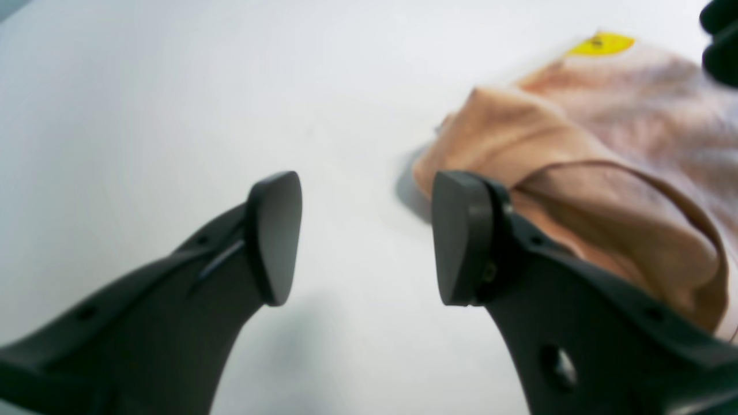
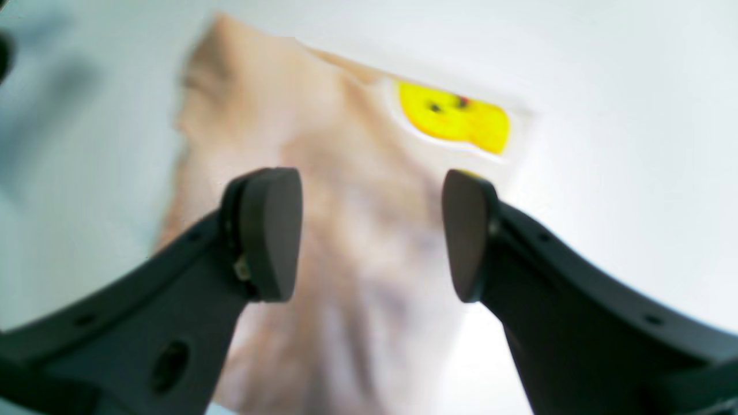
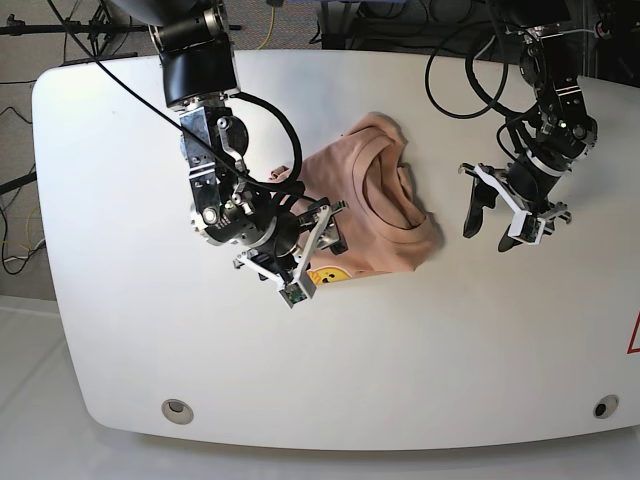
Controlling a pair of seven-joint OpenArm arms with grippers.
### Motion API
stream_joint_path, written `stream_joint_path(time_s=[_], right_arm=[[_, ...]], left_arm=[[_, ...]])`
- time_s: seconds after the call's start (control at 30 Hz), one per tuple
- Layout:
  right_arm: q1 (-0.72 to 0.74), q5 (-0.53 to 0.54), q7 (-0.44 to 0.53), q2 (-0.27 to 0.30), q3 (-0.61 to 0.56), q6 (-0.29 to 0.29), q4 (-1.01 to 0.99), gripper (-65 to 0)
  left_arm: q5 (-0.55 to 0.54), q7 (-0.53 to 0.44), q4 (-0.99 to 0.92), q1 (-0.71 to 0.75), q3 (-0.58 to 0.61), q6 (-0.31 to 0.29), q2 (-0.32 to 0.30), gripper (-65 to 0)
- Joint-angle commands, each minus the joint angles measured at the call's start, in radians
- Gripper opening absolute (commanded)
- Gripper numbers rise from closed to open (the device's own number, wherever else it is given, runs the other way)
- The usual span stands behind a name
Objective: Fold the T-shirt properly
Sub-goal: 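Press the folded bundle with the right gripper and release it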
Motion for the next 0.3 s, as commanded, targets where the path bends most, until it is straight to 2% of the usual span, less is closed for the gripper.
stream_joint_path(time_s=[0.0, 0.27], right_arm=[[0.026, 0.008, 0.023, 0.007, 0.003, 0.002, 0.022, -29.0], [0.032, 0.004, 0.023, 0.009, 0.003, 0.002, 0.02, -29.0]], left_arm=[[-0.016, -0.027, 0.023, -0.013, -0.004, 0.0, -0.008, -32.0], [-0.016, -0.027, 0.023, -0.001, -0.004, 0.0, -0.009, -32.0]])
